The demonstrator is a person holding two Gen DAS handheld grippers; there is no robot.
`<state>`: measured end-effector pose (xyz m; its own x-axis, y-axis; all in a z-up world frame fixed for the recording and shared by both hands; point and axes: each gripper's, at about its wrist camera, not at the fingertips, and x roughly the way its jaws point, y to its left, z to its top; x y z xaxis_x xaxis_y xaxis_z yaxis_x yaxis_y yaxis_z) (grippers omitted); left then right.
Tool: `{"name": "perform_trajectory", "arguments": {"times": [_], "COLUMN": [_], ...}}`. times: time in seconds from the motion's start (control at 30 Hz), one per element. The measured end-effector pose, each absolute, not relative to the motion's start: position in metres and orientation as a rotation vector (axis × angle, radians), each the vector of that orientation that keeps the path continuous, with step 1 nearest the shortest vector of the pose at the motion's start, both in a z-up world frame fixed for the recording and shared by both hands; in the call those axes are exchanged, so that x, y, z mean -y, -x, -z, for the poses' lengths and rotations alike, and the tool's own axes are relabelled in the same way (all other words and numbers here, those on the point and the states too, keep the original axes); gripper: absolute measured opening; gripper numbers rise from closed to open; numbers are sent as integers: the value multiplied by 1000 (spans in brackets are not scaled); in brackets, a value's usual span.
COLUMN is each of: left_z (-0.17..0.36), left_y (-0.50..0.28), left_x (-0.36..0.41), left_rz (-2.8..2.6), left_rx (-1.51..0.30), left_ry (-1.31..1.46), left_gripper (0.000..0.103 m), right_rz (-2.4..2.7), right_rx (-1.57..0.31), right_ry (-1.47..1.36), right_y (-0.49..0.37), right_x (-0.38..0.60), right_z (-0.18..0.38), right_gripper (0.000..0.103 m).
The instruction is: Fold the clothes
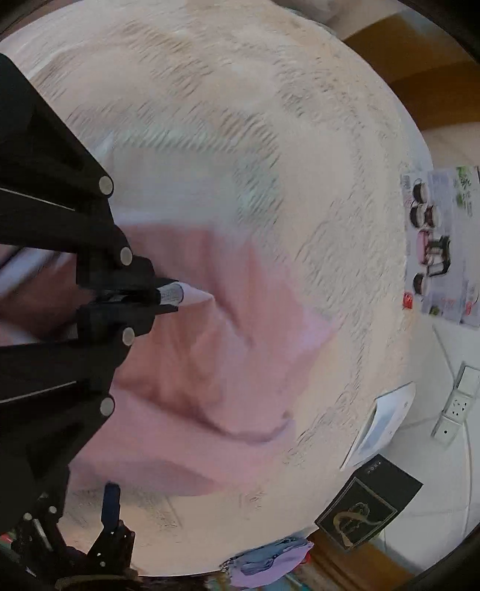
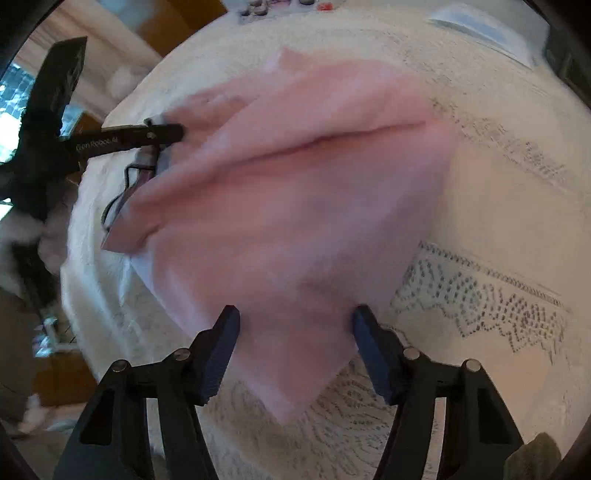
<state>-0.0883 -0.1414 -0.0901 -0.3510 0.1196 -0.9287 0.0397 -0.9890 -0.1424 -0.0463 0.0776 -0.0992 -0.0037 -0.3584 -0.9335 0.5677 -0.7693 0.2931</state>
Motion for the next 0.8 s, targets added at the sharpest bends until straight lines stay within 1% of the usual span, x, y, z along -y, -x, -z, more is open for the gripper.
{"name": "perform_trajectory", "arguments": {"times": [0.03, 0.07, 0.1, 0.13, 0.17, 0.2, 0.23, 0.33, 0.4, 0.5, 0.6, 0.67, 0.7, 0.73, 0.8], "left_z": [88, 87, 85, 82, 79, 75, 70, 59, 59, 73, 89, 100, 105, 106, 105], "left_y": [93, 98, 101, 101, 100, 96, 90, 76, 65, 53, 46, 44, 43, 43, 42], "left_x": [153, 165, 180, 192, 203, 210, 210, 200, 185, 163, 151, 143, 139, 139, 139], "left_rz": [-2555, -2589, -2634, -2661, -2669, -2654, -2639, -2582, -2509, -2462, -2413, -2401, -2396, -2400, -2414], "left_rx": [204, 191, 179, 189, 229, 272, 278, 285, 298, 248, 237, 185, 158, 137, 100], "left_ry": [1765, 1781, 1808, 1824, 1824, 1810, 1791, 1730, 1719, 1758, 1815, 1840, 1851, 1850, 1841], "left_gripper": [8, 8, 12, 16, 18, 26, 32, 36, 37, 37, 37, 36, 22, 6, 5], "right_rz": [1863, 1888, 1899, 1903, 1904, 1902, 1900, 1907, 1899, 1888, 1871, 1880, 1879, 1877, 1882], "right_rx": [-210, -179, -156, -141, -122, -112, -100, -76, -67, -82, -74, -107, -115, -122, -141], "right_ry": [-1648, -1670, -1681, -1688, -1709, -1723, -1736, -1732, -1714, -1676, -1668, -1682, -1687, -1691, -1695], "right_y": [46, 46, 46, 46, 47, 47, 46, 40, 33, 27, 25, 21, 20, 19, 17], "right_x": [-77, -78, -80, -81, -84, -86, -88, -97, -99, -98, -95, -95, -95, -96, -96], "right_z": [99, 99, 99, 99, 99, 98, 97, 91, 87, 86, 88, 95, 97, 99, 102], "right_gripper": [63, 63, 63, 64, 64, 63, 63, 63, 63, 63, 63, 63, 63, 64, 64]}}
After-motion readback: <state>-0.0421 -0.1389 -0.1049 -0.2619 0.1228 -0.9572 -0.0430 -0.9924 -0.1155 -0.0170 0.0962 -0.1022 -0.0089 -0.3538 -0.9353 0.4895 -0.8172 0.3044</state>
